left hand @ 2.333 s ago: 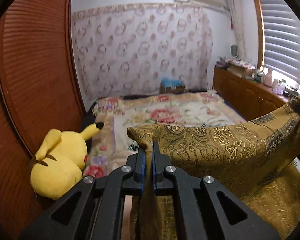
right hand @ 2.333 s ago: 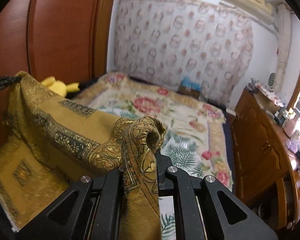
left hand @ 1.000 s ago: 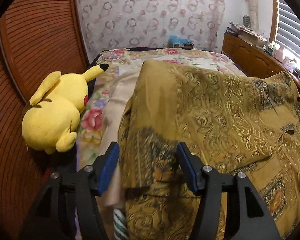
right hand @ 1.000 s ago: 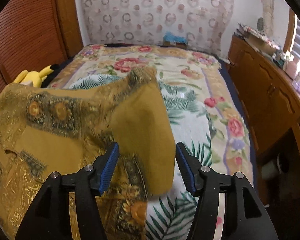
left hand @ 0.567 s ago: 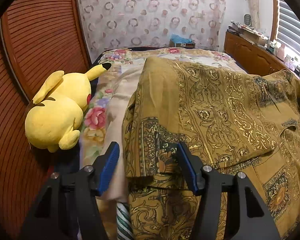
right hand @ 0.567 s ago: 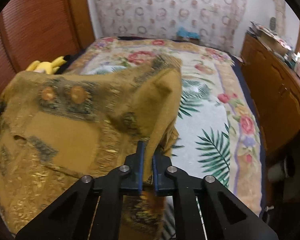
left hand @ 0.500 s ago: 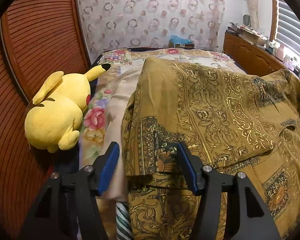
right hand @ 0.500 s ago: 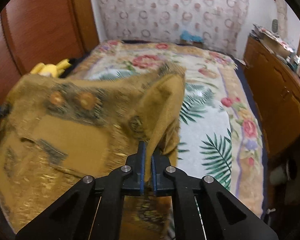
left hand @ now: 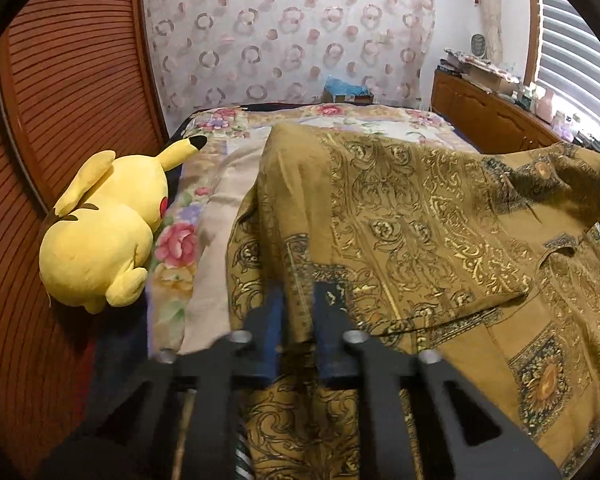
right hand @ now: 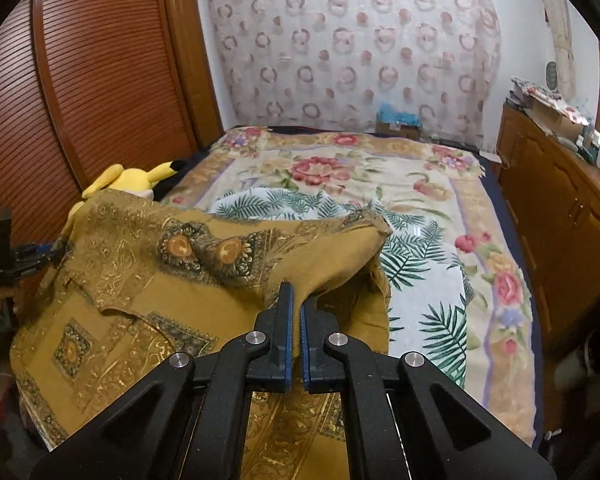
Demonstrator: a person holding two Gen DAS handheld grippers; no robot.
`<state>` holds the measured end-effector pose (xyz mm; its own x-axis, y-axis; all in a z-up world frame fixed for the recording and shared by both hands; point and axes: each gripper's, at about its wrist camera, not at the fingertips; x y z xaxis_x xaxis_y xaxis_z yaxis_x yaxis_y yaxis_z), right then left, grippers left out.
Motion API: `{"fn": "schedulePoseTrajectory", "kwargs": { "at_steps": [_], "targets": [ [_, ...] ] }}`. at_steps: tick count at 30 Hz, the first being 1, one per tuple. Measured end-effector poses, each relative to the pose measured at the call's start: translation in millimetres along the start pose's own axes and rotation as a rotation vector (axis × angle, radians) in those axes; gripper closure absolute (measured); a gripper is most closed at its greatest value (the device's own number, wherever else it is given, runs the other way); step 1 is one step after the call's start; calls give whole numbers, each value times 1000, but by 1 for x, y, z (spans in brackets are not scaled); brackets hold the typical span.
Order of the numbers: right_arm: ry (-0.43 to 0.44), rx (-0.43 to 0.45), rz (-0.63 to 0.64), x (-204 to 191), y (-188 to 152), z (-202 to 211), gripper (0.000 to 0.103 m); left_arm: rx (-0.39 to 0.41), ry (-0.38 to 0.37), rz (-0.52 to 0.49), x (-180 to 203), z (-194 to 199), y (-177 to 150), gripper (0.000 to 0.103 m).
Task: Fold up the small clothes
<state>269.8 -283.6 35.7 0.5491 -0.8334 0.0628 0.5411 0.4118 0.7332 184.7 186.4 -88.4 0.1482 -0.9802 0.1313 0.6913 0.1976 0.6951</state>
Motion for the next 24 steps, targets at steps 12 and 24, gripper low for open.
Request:
{"fn": "schedulePoseTrajectory", "kwargs": {
  "at_steps": [12, 24],
  "targets": [
    [-48, -39, 14, -10, -12, -17, 103, 74, -117, 72, 3, 46, 4, 103],
    [-93, 52, 1, -12, 0, 46, 103, 142, -178, 127, -13, 104, -4, 103]
  ]
}}
Point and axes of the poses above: each gripper's, at about its wrist camera, not at the fingertips, and z roughly against the way its jaws point, x to its right, y to its top, and after that the axes turned 11 degrees about z, right-handed
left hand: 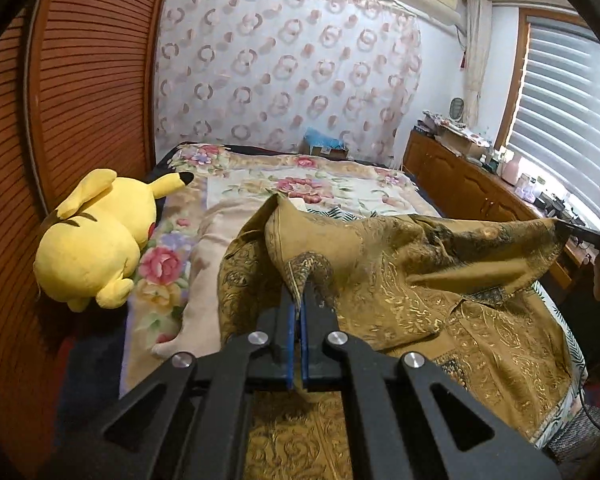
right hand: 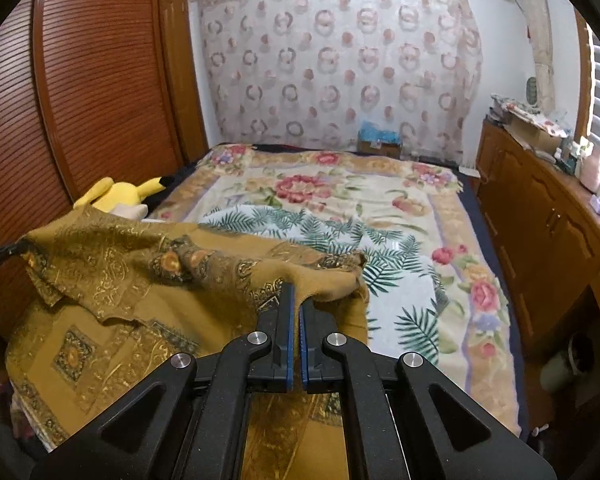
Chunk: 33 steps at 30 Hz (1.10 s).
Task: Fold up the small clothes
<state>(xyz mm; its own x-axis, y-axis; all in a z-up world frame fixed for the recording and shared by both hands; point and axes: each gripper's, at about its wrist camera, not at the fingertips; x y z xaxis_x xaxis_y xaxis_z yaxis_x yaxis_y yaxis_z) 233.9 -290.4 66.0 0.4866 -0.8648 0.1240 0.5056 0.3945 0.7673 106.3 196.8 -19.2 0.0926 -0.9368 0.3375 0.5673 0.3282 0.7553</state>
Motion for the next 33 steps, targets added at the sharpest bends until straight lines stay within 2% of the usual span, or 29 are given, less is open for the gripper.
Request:
{"fn": "schedulePoseTrajectory", "kwargs": {
  "at_steps": [4, 9, 14, 19, 24, 28, 33],
  "targets": [
    [-17, 6, -3, -2, -7, 18, 103, -3, 3, 29, -12, 10, -13, 103],
    [-17, 14, -20, -7, -17, 42, 103, -23, 6, 15, -10, 16, -39, 103],
    [15, 32, -10, -32, -14, 59, 103, -24, -25, 43, -9, 29, -57, 103],
    [39, 86, 53, -65, 3, 83, 103, 1, -42, 47, -4, 42, -58, 103],
    [26, 125, 74, -74, 12, 102, 103, 31, -58, 52, -1, 55, -50, 103],
    [-7, 83, 64, -64, -7, 94, 103, 39, -67, 46, 4, 55, -45, 103],
    [-14, -36, 5, -46, -57, 61, 103, 40, -95, 38, 19, 48, -34, 103]
  ]
}}
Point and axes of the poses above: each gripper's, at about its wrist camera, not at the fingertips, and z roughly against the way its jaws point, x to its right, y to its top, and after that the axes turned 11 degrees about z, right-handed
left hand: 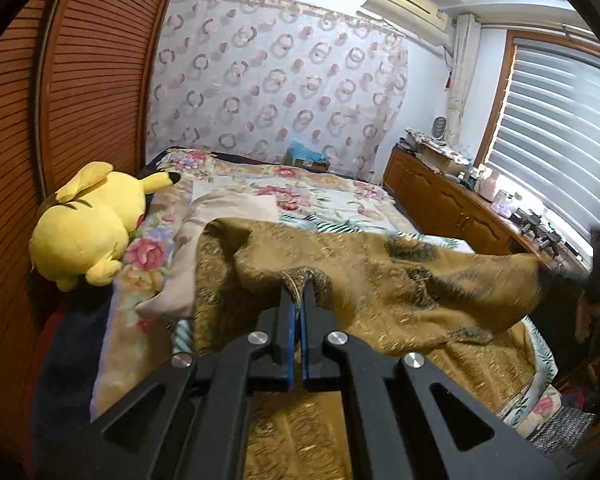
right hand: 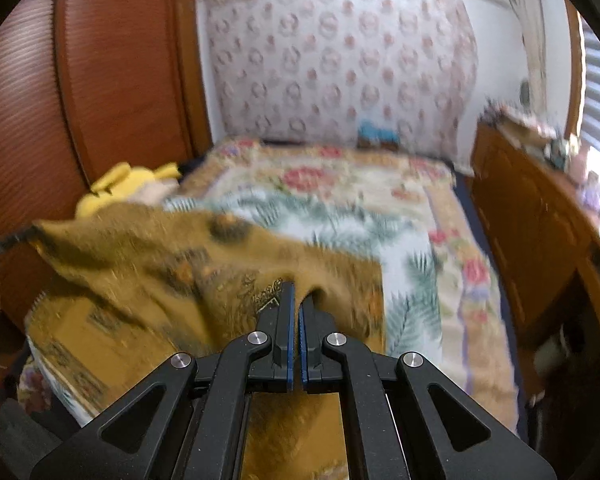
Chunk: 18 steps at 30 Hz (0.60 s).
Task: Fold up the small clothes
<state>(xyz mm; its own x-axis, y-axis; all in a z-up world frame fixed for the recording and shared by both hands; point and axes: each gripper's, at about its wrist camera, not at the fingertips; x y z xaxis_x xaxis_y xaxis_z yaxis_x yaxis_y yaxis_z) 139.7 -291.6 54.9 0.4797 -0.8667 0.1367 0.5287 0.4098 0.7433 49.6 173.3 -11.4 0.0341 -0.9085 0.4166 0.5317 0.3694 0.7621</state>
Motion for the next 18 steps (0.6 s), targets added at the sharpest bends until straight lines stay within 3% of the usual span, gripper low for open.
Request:
{"fn": "schedulePoseTrajectory", "kwargs": {
  "at_steps": [7, 14, 18],
  "targets": [
    [-30, -154, -61, 13, -70, -49, 103, 1, -61, -43, 43, -15, 20, 103],
    [-29, -165, -106, 19, -89, -59, 103, 28, -155, -35, 77, -10, 46, 103],
    [-36, -151, -108, 19, -88, -55, 103, 51, -87, -21, 57, 2, 43, 103]
  ]
}}
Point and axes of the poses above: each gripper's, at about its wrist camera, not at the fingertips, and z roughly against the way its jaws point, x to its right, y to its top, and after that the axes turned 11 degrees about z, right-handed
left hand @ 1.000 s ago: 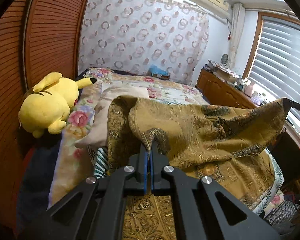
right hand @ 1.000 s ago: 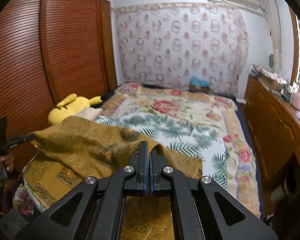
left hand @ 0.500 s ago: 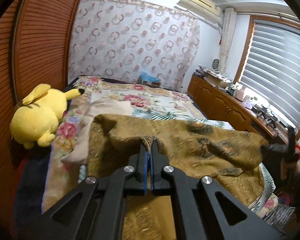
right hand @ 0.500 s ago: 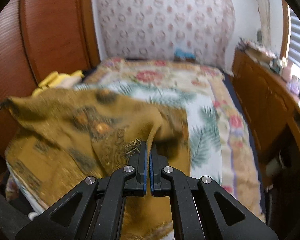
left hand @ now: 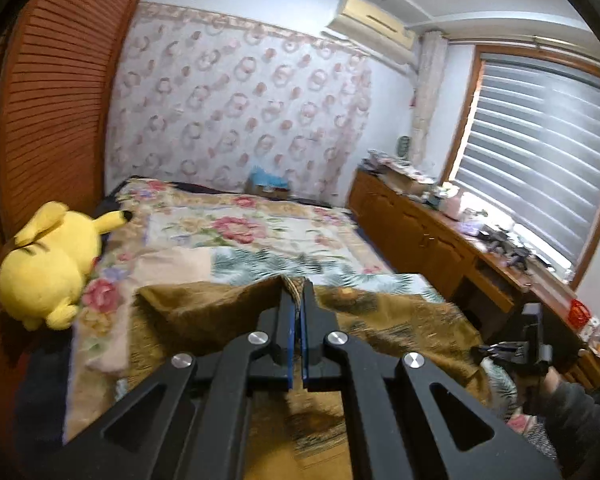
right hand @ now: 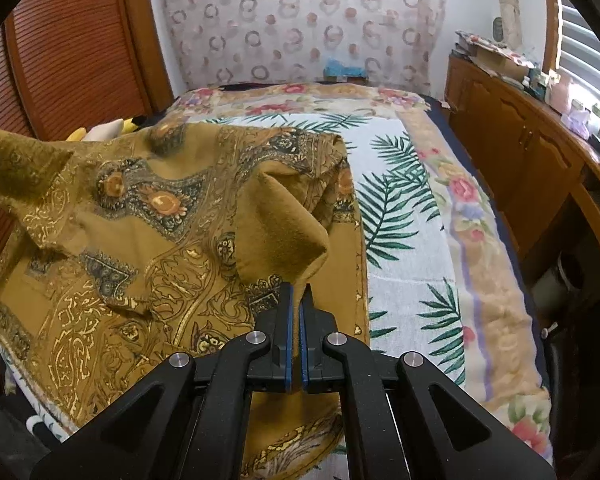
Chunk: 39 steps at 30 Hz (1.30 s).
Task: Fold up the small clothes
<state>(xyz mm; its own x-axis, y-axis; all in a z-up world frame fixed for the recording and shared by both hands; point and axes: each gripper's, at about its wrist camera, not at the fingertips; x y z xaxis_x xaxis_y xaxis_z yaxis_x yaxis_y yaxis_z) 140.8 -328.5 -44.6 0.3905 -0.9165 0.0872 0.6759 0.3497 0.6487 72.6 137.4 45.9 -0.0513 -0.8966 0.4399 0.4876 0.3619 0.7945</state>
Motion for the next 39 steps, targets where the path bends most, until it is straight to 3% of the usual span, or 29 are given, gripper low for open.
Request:
{"fn": "schedulePoseTrajectory", "kwargs": {
  "at_steps": [9, 13, 15, 18, 20, 21, 27, 33, 39],
  "targets": [
    [-43, 19, 15, -3, 5, 7, 99, -102, 221, 117, -101, -6, -61, 103],
    [-79, 37, 35, -6, 14, 15, 68, -135, 245, 130, -110, -10, -83, 103],
    [-98, 50, 49, -9, 19, 21, 65, -140, 255, 115, -106, -11, -88, 103],
    [-121, 78, 79, -17, 23, 31, 63, -130, 273, 75, -100, -10, -90, 92],
    [-123, 102, 93, -23, 26, 37, 60, -117, 272, 62, -96, -6, -89, 76],
    [-120, 115, 98, -27, 27, 40, 58, -109, 266, 58, -93, -4, -87, 73],
    [-12, 139, 131, -59, 31, 35, 52, -89, 251, -7, -68, 3, -89, 48],
    [114, 101, 187, -104, 30, 4, 52, -102, 235, -39, -42, -4, -103, 46],
    [192, 37, 254, -142, 26, -27, 52, -173, 205, -63, -26, -27, -122, 46]
  ]
}}
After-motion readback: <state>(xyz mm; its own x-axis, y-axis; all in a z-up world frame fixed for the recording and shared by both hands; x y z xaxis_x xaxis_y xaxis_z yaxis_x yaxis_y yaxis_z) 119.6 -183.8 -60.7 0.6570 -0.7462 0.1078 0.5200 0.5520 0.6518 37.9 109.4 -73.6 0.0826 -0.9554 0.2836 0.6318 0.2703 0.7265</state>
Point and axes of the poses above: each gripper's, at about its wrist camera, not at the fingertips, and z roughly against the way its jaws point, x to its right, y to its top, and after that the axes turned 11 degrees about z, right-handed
